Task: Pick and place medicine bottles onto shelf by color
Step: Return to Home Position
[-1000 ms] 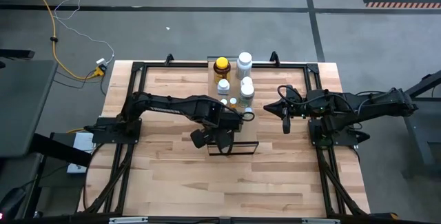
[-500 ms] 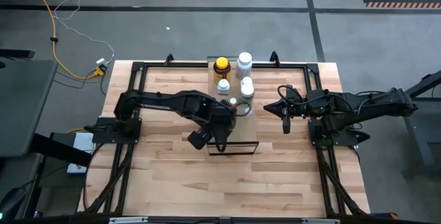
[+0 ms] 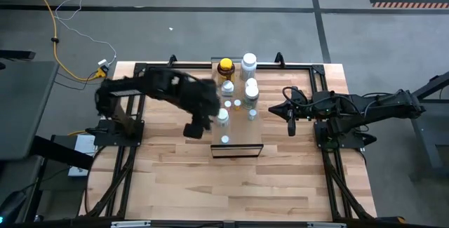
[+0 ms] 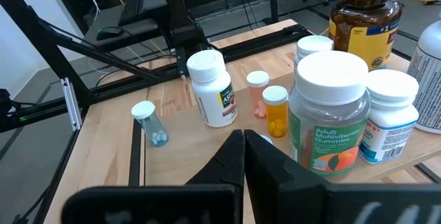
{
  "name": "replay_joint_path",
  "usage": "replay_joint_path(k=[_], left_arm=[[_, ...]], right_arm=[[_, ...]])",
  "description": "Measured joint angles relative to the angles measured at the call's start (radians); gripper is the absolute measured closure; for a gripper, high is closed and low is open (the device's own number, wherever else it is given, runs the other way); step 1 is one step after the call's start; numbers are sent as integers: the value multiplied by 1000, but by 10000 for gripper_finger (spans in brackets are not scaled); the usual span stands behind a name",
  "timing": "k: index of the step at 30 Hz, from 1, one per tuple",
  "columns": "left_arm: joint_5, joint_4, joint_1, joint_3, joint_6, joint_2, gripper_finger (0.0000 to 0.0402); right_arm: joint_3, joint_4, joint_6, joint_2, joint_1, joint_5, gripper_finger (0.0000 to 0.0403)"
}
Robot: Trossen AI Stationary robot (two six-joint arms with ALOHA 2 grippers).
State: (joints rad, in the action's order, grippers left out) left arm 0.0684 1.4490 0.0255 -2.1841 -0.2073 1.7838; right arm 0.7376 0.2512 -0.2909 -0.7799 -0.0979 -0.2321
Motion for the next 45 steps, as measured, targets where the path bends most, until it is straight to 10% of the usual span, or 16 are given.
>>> replay_joint_path(k=[8,13,29,45], left_arm=[[9,-225,8,41,163,-182,323],[39,-450,-4,276,196,-360,394],[68,-1417,-2,1311,347,-981,401],[84,-1510,53,1598,441,-1338,401]], right_arm=[[0,0,0,0,0,0,403],[0,5,0,0,-1,1,403],[0,3,1,0,-1,6,403],[0,9,-25,0,-1,7,403]])
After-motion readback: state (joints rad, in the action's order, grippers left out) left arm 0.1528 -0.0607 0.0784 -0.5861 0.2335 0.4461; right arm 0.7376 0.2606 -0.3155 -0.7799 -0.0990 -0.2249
